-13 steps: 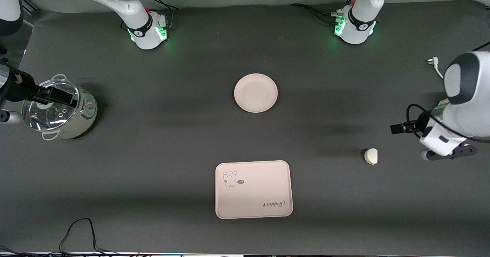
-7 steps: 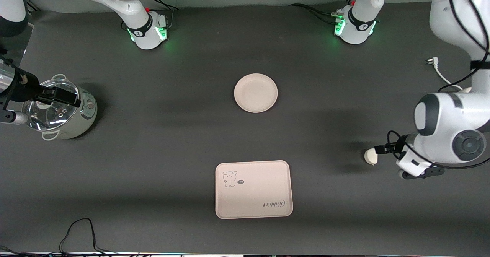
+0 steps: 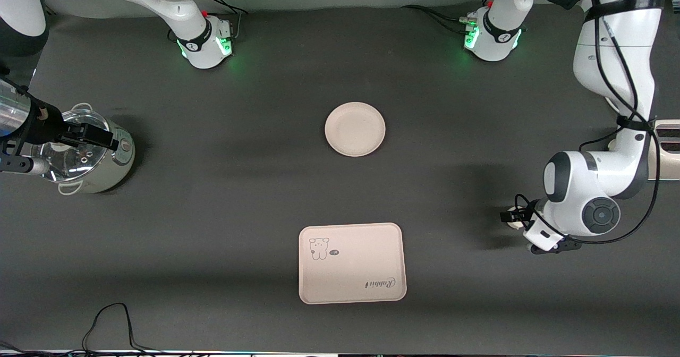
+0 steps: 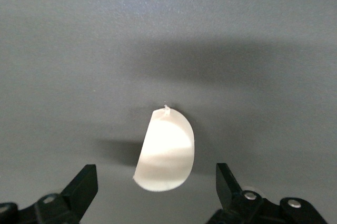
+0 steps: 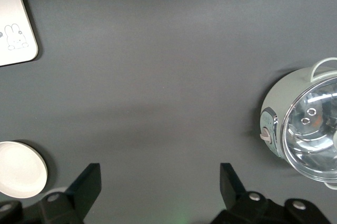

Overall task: Place bun in plate and plate on tray
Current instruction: 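Close the left gripper on the bun and lift it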

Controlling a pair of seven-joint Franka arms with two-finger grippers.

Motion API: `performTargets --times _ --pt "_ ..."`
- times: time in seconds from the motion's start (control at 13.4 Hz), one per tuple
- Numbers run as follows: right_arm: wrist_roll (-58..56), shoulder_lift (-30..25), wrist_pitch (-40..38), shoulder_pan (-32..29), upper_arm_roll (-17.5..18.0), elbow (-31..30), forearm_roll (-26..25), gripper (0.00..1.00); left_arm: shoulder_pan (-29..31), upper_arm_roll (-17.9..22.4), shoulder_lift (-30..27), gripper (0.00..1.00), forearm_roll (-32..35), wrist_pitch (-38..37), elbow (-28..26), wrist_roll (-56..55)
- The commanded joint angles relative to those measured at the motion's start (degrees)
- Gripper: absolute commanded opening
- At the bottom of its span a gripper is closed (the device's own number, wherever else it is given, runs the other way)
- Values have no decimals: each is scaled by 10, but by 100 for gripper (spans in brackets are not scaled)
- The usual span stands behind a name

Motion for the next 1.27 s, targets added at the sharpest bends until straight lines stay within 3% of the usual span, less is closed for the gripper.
performTargets --times 0.0,0.22,0.52,0.6,1.19 --pt "23 -11 5 5 -1 -9 -9 100 -7 2 -3 98 3 7 -13 -10" --pt "30 -12 4 5 -1 -9 -5 100 -7 2 -3 88 2 20 -25 -9" --pt "50 -7 14 7 1 -9 -3 100 -9 2 -4 36 2 20 -26 -9" --pt "50 -7 16 7 1 -8 -2 100 -8 2 -5 30 2 19 -26 -9" --pt "43 -2 34 14 0 -11 5 100 -8 2 -141 32 2 -134 -24 -12"
